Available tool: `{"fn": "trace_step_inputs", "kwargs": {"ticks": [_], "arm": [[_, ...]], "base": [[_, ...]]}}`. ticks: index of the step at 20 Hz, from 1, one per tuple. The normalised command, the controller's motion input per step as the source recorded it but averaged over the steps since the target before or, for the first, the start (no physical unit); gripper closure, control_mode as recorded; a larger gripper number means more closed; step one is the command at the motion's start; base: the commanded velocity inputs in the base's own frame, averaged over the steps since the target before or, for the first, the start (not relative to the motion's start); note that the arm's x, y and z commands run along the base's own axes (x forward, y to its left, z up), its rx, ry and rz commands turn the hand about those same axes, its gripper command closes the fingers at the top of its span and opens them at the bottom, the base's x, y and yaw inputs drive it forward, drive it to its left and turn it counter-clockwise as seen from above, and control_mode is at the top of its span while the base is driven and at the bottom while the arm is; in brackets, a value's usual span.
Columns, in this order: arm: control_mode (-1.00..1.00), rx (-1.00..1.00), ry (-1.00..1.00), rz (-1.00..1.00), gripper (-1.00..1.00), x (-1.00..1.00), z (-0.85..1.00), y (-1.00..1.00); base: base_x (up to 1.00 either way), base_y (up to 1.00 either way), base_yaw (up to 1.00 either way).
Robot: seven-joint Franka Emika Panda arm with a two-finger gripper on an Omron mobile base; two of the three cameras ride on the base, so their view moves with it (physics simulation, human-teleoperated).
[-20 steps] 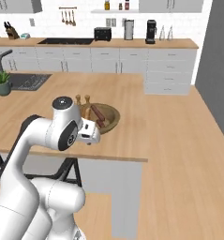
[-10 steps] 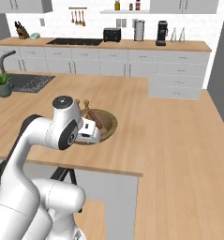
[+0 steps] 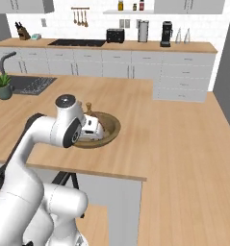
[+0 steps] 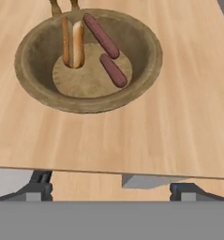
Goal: Place one bun and one sausage from the bowl on each plate.
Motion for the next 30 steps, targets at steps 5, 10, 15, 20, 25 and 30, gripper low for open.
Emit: {"fn": "trace_step_inputs", "kwargs": {"ticks": [5, 10, 15, 20, 25, 30], "arm": [[-1.0, -0.07, 0.22, 0.11, -1.0, 1.0, 0.12, 0.28], [-1.0, -0.06, 0.36, 0.01, -1.0, 1.0, -0.44, 0.41], [-1.0, 0.0, 0.04, 0.1, -1.0, 0.97, -0.89, 0.04], [-1.0, 0.0, 0.03, 0.03, -1.0, 0.38, -0.42, -0.4], [-1.0, 0.0, 0.03, 0.04, -1.0, 0.03, -0.58, -0.04], [-1.0, 0.0, 0.0, 0.01, -1.0, 0.19, -0.33, 0.0]], "base": [[0.0, 0.0, 0.0], [0.0, 0.0, 0.0], [0.0, 0.0, 0.0], [0.0, 0.0, 0.0], [0.0, 0.0, 0.0], [0.0, 0.0, 0.0]]}}
